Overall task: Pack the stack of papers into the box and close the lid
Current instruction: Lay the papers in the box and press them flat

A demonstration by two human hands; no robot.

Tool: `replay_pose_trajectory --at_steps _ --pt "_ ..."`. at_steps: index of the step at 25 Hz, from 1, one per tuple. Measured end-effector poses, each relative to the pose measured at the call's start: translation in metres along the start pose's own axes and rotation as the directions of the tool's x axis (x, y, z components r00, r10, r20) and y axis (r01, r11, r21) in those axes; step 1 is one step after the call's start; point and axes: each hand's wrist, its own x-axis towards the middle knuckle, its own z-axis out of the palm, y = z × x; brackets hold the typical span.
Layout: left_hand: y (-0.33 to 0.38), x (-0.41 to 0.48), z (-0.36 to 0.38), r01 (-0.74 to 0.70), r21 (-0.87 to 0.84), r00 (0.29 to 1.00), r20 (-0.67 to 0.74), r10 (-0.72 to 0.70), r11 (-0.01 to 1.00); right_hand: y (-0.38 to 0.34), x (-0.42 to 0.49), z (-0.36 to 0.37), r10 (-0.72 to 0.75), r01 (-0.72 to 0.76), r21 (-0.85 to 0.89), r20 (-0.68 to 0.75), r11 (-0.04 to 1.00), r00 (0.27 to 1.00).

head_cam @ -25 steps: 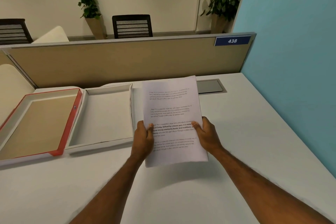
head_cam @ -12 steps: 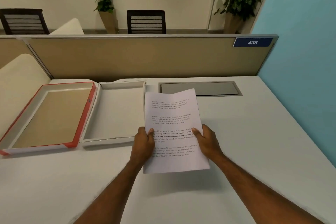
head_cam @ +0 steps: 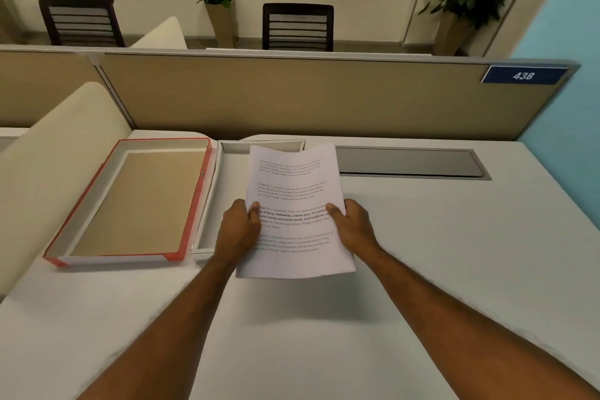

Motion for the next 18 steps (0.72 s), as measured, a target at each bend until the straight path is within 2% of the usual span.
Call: replay_pose_trajectory --at_steps 8,12,18 --pt "-0.025 0.092 -0.038 0.076 0.058 0.991 0.11 -0.083 0.995 -0.039 0.072 0.069 0.178 -0.179 0.018 0.066 0.984 0.982" --pt "-0.036 0.124 -0.032 0.132 0.128 0.976 0.157 -0.151 0.983 -0.041 0.099 0.093 0.241 -0.24 -0.018 0.084 0.971 0.967" --pt "-0.047 0.14 -0.016 0.268 0.116 0.937 0.2 -0.287 0.956 -0.029 0.116 0.117 0.291 -0.282 -0.09 0.102 0.955 0.951"
